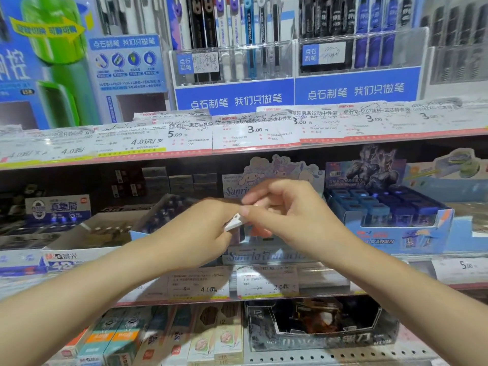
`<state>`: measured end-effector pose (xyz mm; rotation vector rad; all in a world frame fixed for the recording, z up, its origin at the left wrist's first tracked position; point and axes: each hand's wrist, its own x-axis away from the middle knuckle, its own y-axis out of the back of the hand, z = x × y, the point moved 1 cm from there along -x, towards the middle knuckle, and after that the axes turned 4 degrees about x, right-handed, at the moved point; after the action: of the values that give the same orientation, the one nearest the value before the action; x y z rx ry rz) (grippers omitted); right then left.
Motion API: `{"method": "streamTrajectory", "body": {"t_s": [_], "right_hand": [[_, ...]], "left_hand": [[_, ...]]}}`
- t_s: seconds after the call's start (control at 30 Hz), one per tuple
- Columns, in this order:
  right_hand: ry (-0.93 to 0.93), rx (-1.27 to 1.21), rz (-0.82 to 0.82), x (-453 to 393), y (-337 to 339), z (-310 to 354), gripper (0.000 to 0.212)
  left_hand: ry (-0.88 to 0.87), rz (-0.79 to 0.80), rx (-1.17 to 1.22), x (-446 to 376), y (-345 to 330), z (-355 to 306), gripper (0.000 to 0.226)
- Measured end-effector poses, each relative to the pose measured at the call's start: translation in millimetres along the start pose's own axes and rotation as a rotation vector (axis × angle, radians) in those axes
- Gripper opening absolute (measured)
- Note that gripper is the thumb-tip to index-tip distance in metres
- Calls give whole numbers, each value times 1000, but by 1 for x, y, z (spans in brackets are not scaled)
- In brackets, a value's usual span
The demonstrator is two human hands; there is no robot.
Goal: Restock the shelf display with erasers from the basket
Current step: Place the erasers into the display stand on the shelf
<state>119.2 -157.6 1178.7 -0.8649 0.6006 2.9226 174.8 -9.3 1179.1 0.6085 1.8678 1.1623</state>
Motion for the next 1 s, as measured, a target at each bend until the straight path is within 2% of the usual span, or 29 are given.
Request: {"method": "streamTrajectory", "body": {"t_s": [0.07,0.1,0.13,0.23,0.3,0.37,0.47,0.57,0.63,0.7,0.8,0.93,1.0], "right_hand": [[-32,6,19,1,3,-1,3],[-49,-13,12,2,6,-2,3],[-64,-59,-4,3,9,-4,4],[-94,-223,-75,8,16,-9,7],[-99,-288,-117,11,19,-13,10],[-94,-325,-138,14,21,-16,10],[-82,-325,-132,16,20,-18,11],[-103,-327,-131,16,21,-20,10],[-135,-336,-97,14,23,-20,2],[-134,-267,-28,12,26,-19,12],[-102,-147,99,11,28,-16,15],[-159,-164,220,10,31,-17,28],[-161,-155,276,9,33,-17,35]], "left_hand": [[-42,-41,-36,-1,-2,2,10],[-52,-96,-27,0,-1,3,7],[-54,-151,3,2,0,4,13],[12,-314,340,7,6,6,32],[123,-321,637,8,9,6,33],[203,-282,824,8,9,5,24],[248,-296,967,6,8,0,8],[195,-343,921,5,8,-1,6],[109,-348,861,6,9,-2,9],[21,-329,820,5,10,-4,11],[-70,-245,768,4,10,-4,10],[-92,-178,709,0,8,-3,12],[-140,-192,517,0,7,0,18]]}}
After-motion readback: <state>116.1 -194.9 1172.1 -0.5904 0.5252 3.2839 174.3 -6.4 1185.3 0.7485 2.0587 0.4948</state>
